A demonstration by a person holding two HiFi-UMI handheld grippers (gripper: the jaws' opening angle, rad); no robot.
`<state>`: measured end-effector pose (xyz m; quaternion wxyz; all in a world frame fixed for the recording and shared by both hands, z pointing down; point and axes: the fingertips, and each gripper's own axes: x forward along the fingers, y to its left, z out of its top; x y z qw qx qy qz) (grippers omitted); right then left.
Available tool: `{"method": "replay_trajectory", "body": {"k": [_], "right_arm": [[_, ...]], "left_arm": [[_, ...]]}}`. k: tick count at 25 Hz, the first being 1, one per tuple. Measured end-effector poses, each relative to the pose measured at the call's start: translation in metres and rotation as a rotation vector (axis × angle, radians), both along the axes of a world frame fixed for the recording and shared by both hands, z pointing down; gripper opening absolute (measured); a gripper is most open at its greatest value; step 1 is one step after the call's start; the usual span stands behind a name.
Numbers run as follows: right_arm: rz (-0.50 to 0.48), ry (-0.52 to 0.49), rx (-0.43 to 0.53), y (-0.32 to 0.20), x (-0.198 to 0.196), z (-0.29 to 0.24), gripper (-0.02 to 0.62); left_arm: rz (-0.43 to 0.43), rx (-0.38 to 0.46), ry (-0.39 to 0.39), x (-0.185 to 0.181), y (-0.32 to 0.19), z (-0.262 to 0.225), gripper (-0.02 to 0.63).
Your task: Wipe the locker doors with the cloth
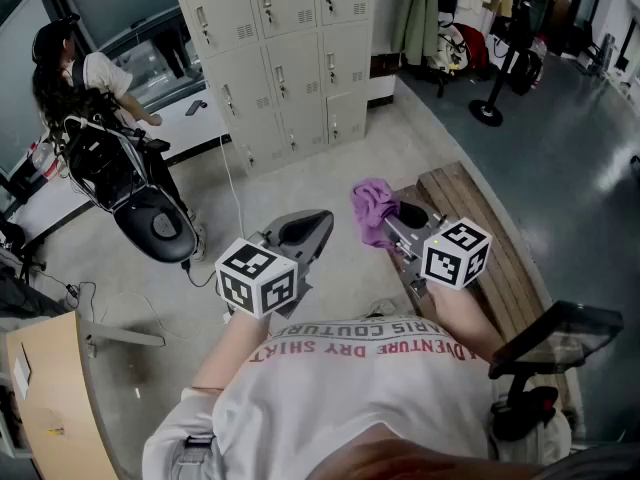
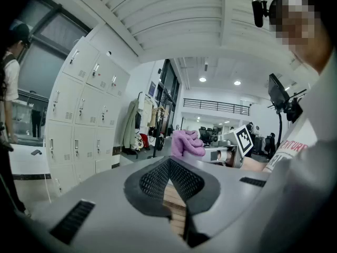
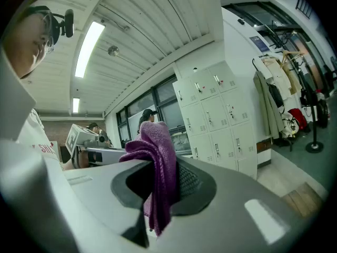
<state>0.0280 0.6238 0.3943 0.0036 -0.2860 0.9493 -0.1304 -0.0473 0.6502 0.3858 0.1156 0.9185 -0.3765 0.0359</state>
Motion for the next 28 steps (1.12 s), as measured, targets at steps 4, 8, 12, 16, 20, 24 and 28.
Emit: {"method": "replay_trajectory", "body": {"k": [4,8,12,16,20,24,28], "right_arm": [[0.002,0.003,-0.003,0.004,0.003,0.003,0.055],[0.02,-0.015,-0.001,0.003,0.004,0.002,0.055],[0.022,-0.014,0.045,0.003,0.004,-0.003,0.055],[0.026,-0.006,0.053,0.002,0.01,-0.008,0.055],[0.04,-0.041,0.023,-0.009,0.02,-0.014,0.054],[0.04,-0.075,0.006,-0.036,0.024,-0.016,0.051],[0.039,-0.098,0.014,-0.083,0.03,-0.005,0.051]], "left_arm": [[-0.007,-0.002,0.007,0.0,0.004,0.001,0.0],[-0.008,-0.012,0.005,-0.001,0.004,0.005,-0.001],[-0.004,-0.012,0.01,-0.002,0.0,0.007,0.0],[0.016,0.003,0.017,0.004,-0.005,0.003,-0.001],[0.026,0.017,0.021,0.012,-0.019,-0.003,-0.001],[0.026,0.017,0.019,0.015,-0.047,-0.006,0.0],[0.023,0.007,0.022,0.02,-0.093,0.007,0.0]]}}
